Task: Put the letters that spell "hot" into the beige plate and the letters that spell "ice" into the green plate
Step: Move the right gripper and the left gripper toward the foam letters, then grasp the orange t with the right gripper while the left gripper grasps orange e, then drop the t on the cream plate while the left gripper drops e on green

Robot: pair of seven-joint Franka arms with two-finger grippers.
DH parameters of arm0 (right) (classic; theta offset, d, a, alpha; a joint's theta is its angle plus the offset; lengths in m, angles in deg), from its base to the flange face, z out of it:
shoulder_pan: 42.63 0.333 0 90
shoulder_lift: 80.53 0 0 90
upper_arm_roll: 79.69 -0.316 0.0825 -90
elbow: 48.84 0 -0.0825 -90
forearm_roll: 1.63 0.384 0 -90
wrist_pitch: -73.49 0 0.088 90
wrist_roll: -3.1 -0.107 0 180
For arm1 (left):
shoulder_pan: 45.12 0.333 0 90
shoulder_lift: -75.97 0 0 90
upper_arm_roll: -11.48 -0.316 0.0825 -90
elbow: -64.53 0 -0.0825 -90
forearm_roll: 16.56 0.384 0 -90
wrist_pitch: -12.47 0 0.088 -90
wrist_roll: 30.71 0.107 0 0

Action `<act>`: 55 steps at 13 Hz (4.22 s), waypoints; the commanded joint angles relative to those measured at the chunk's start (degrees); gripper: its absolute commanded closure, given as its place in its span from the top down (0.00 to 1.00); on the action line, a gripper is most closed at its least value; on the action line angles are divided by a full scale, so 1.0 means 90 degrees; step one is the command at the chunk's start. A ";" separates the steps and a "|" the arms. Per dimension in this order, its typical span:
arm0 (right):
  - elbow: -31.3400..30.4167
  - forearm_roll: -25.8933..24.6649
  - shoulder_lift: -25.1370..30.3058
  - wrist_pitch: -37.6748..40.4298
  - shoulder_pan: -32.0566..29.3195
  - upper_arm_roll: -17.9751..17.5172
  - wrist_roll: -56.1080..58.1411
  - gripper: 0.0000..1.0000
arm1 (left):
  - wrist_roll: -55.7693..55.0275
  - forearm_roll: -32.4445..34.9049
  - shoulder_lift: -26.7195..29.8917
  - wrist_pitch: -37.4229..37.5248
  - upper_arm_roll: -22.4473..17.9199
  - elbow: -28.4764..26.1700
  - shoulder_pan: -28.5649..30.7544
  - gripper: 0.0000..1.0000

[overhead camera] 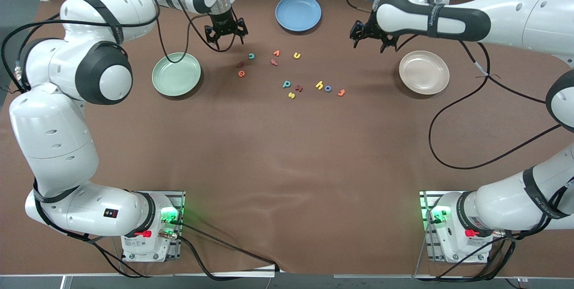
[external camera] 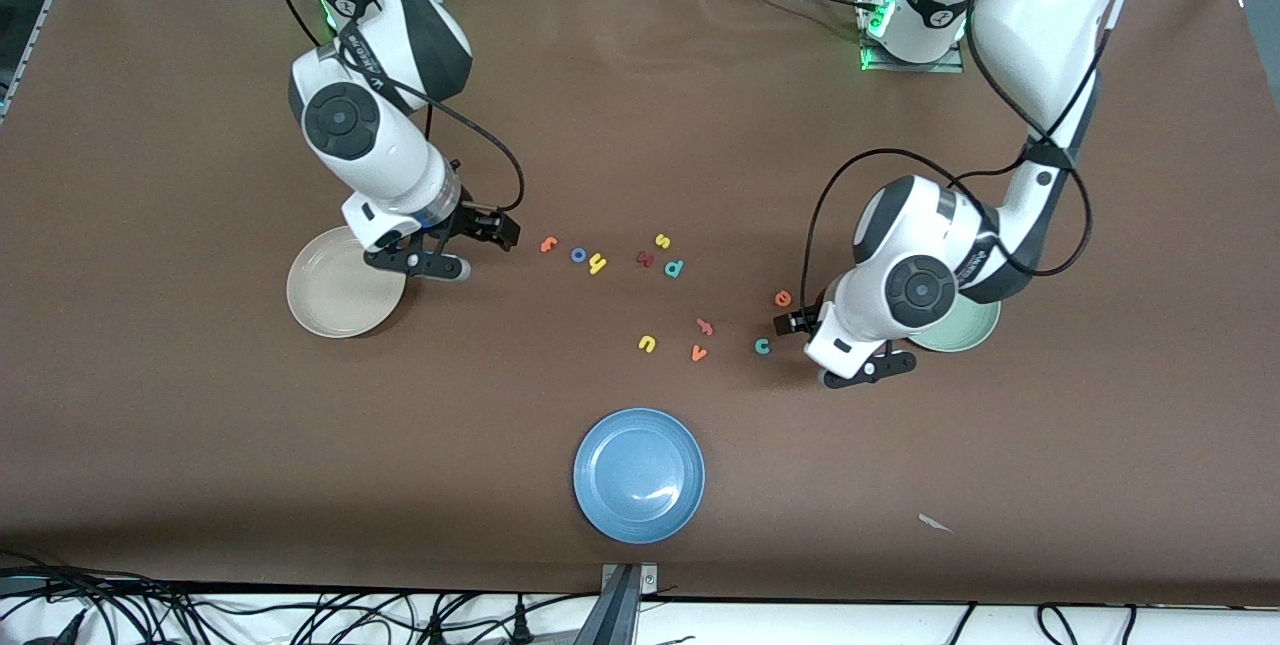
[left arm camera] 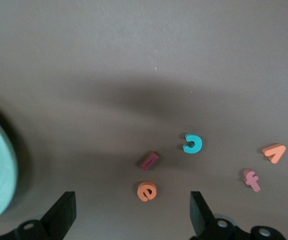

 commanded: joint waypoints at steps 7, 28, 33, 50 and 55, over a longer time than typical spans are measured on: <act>-0.0694 -0.0501 -0.0318 -0.0971 0.0348 -0.0132 -0.1752 1.00 | -0.0113 -0.0153 0.0059 -0.1387 -0.0056 -0.1292 -0.0318 1.00; -0.0567 -0.2543 -0.2126 -0.1890 0.0828 0.0054 -0.3962 0.94 | -0.0172 -0.0046 0.0166 -0.2095 -0.0095 -0.1901 -0.0445 0.53; -0.0557 -0.2544 -0.2156 -0.1890 0.0896 0.0044 -0.3972 0.62 | -0.0142 -0.0046 0.0117 -0.2095 -0.0125 -0.1891 -0.0445 0.38; -0.0898 -0.2339 -0.0527 -0.0593 0.0089 0.0025 -0.2083 0.07 | 0.3097 0.0189 0.1289 0.0132 -0.0105 -0.1842 0.1339 0.02; -0.1065 -0.1704 0.0100 0.0180 -0.1122 0.0044 0.0810 0.08 | 0.3452 0.0941 0.0870 0.0122 -0.0105 -0.2067 0.1741 0.06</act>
